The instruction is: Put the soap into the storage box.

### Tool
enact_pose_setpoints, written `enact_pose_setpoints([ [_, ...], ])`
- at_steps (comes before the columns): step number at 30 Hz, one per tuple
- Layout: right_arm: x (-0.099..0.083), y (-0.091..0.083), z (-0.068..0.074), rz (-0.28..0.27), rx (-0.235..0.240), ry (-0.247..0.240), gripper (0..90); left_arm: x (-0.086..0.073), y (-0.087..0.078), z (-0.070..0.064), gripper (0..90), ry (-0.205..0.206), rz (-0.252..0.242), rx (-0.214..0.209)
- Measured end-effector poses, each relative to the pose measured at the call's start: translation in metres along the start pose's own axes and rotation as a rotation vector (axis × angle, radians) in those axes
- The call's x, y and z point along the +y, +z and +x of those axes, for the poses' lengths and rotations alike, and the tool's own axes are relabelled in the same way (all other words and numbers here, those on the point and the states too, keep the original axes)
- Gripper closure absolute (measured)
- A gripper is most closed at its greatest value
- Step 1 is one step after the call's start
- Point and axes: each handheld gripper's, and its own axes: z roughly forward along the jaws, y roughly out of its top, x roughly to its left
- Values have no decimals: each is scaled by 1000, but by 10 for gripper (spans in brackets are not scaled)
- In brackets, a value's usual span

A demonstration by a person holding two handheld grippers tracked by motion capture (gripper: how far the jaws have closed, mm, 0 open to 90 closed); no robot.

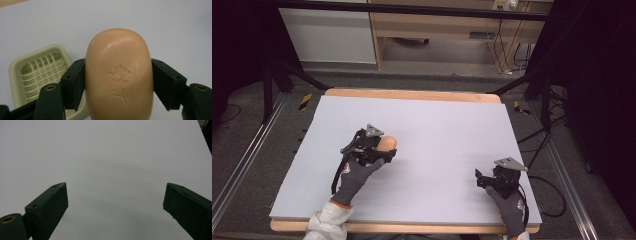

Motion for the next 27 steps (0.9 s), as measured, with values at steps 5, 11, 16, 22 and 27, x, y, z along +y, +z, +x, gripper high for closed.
enact_pose_setpoints([
  [5, 0, 0, 1, 4, 1, -1, 63, -1, -3, 10, 317, -22, -11, 19],
  [11, 0, 0, 1, 3, 2, 1, 63, -3, -1, 22, 317, -49, -2, 37],
  [16, 0, 0, 1, 5, 0, 0, 62, -4, -2, 27, 318, -63, -5, 40],
  [22, 0, 0, 1, 4, 1, 1, 62, -4, -5, 36, 318, -87, -16, 52],
  [27, 0, 0, 0, 0, 0, 5, 62, -6, -4, 43, 318, -104, -16, 62],
])
